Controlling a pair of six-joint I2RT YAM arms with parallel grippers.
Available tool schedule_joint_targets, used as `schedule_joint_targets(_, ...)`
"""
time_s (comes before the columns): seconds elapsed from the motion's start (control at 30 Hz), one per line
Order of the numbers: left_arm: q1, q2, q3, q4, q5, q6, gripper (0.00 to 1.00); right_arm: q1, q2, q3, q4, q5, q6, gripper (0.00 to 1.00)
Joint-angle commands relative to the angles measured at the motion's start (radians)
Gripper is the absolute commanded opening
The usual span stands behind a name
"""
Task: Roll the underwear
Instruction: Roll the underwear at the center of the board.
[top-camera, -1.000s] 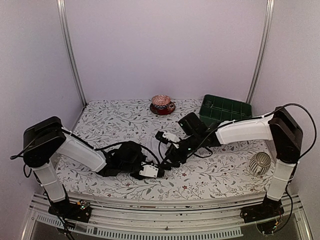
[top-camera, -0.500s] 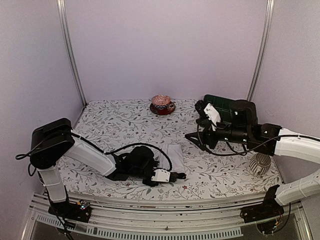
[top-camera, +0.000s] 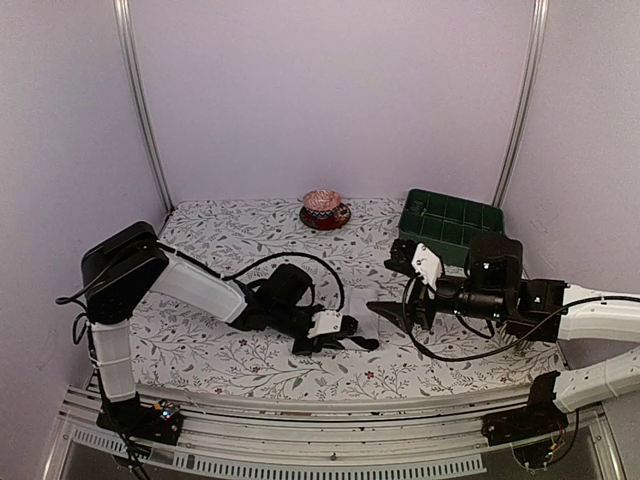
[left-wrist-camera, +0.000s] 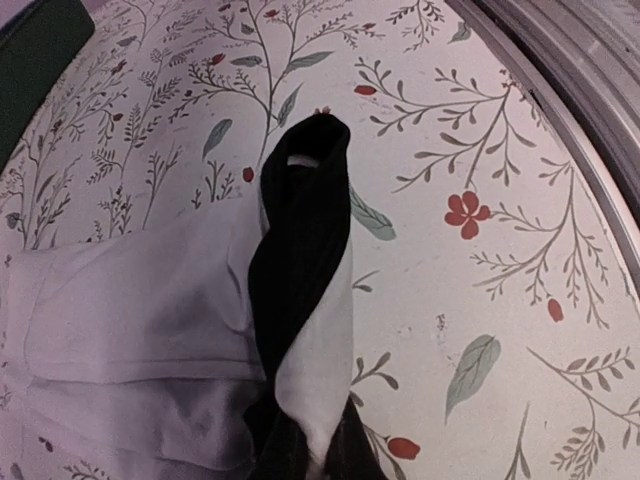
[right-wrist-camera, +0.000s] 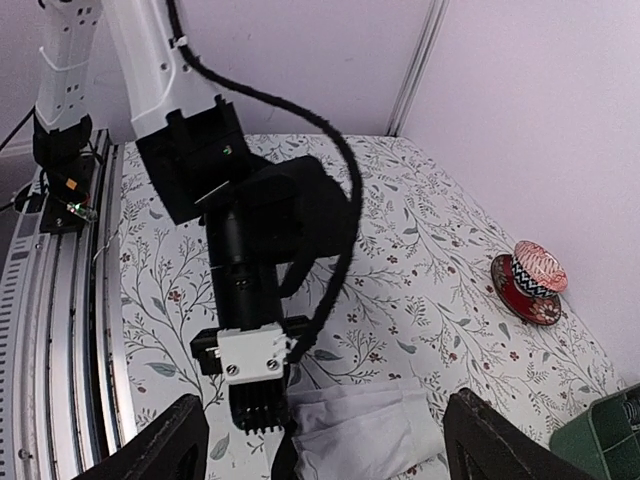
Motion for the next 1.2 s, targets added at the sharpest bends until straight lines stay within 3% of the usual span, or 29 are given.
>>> schedule_joint_targets(0.0,0.079,0.104,0.025,-0.331,0.129,-0.040,0.00,0.071,0.053,-0.019,0.047,0.014,-0.102,0.82)
schedule_joint_targets(0.27,0.123,0.193,0.146,-0.473,0.198,-0.044,0.00,0.168,0.090,-0.053,0.058,-0.046,-0.245,0.72)
schedule_joint_targets(0.53,0.125,0.247,0.209,-0.528,0.196,-0.052,0.00,0.198,0.347,0.047,-0.063,0.055,-0.284,0.57)
schedule_joint_targets(1.0,0.124,0.246,0.223,-0.550,0.208,-0.044,0.00,0.215,0.611,0.063,0.045,0.413,-0.329,0.55)
schedule_joint_targets(1.17,0.124,0.255,0.224,-0.552,0.210,-0.040,0.00,0.215,0.646,0.061,0.086,0.448,-0.345,0.56)
